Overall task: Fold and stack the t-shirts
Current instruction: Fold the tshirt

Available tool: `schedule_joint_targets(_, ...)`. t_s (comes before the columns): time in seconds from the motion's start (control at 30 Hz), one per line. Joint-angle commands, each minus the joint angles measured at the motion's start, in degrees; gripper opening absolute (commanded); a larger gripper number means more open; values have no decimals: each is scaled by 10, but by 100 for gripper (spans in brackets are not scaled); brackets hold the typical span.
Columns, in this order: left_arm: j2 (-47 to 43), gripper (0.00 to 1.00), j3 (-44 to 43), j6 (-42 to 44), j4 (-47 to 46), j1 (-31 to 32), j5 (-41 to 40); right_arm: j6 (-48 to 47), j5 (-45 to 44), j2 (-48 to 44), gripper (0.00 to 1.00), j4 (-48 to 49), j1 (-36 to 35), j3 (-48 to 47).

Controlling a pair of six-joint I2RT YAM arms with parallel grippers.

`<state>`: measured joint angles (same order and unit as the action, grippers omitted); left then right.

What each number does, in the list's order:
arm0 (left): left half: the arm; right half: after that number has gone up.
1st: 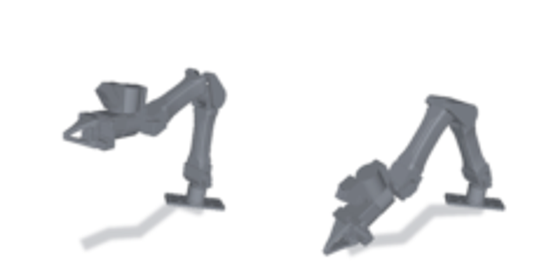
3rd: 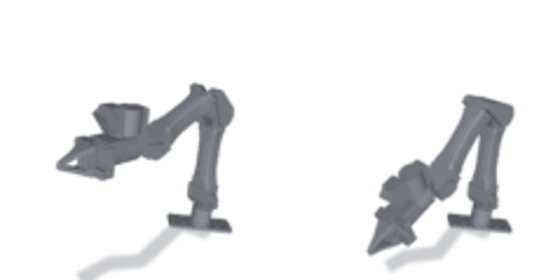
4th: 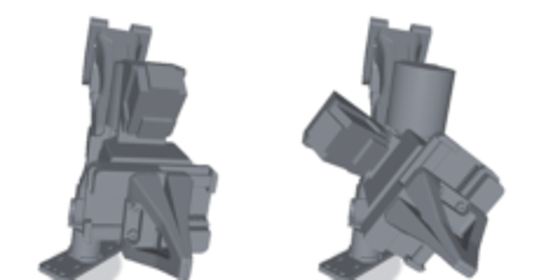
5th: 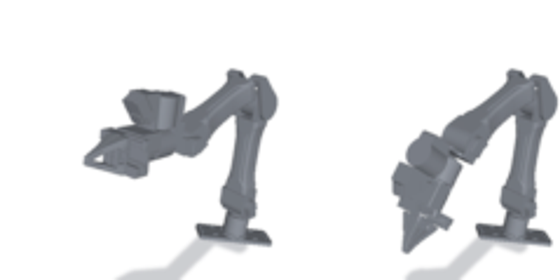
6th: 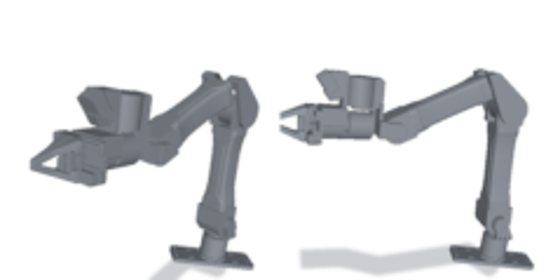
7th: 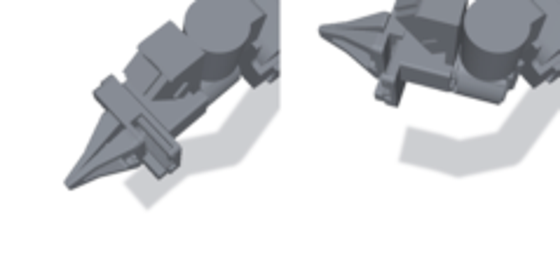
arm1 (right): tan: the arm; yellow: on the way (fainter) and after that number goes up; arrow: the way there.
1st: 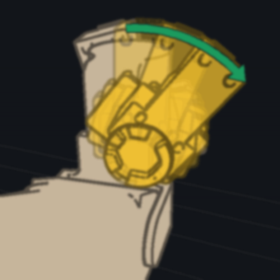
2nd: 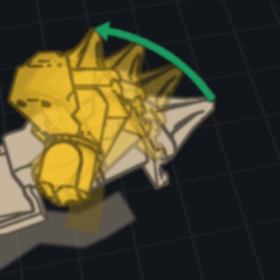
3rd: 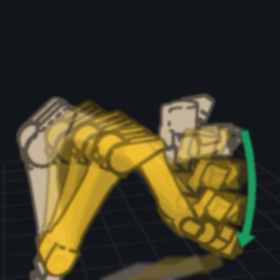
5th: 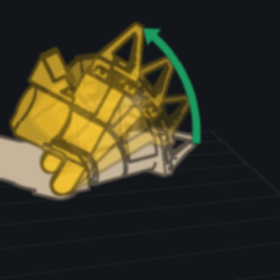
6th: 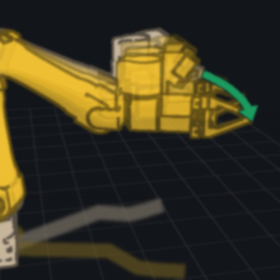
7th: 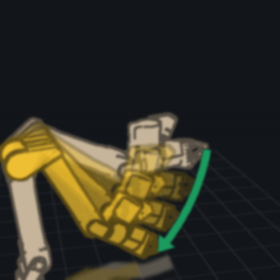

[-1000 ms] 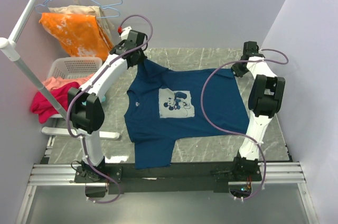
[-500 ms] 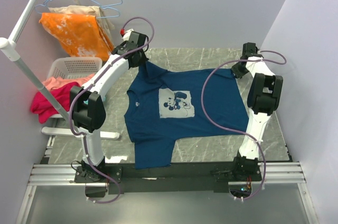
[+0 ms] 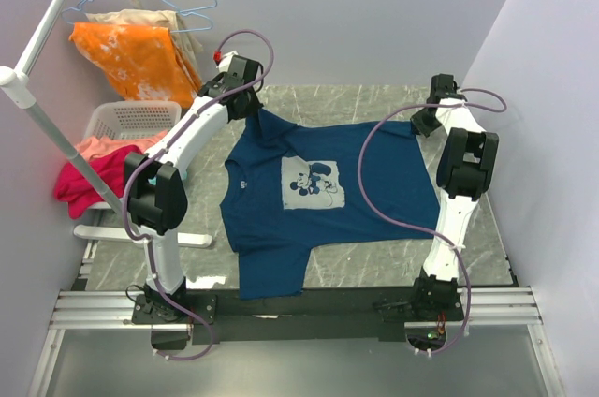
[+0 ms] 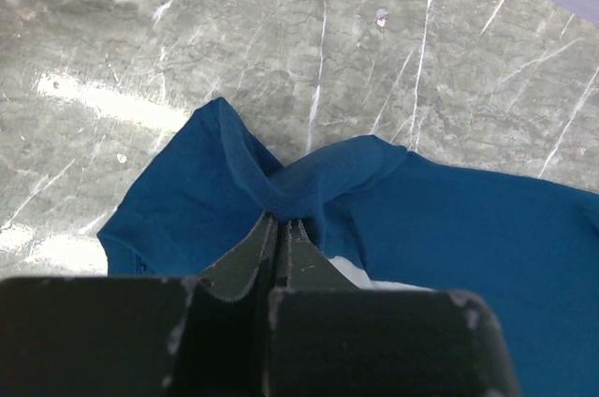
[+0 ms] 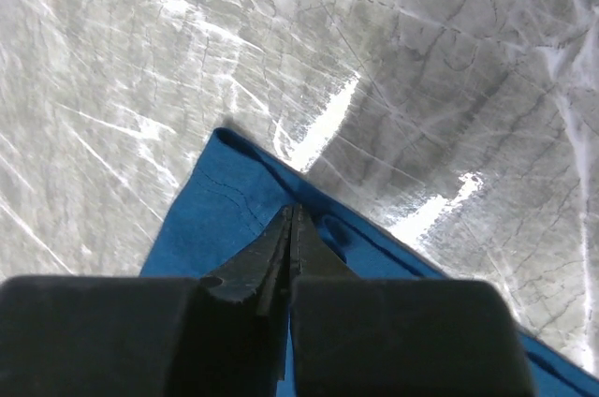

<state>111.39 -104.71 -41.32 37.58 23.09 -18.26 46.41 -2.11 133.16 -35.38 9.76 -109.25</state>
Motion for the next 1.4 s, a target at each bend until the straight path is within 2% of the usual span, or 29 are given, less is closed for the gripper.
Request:
schedule_joint_targets(0.0, -8, 1, -9, 6, -5, 0, -1, -1, -5, -1, 0, -7, 4, -18)
schedule_joint_targets(0.4, -13, 1, -22, 7, -1, -2, -19, -3, -5, -75, 0, 35, 3, 26)
schedule_joint_targets(0.97, 8, 1, -97, 11, -17, -60, -79, -6, -2, -127, 0, 35, 14, -33)
schedule_joint_targets(1.2, 70, 1, -143, 6, -48, -82, -40, 3, 19, -113, 0, 50, 18, -30)
schedule_joint_targets(1.37, 89, 1, -125, 16, -116, -82, 16, 5, 40, -113, 0, 63, 19, -21)
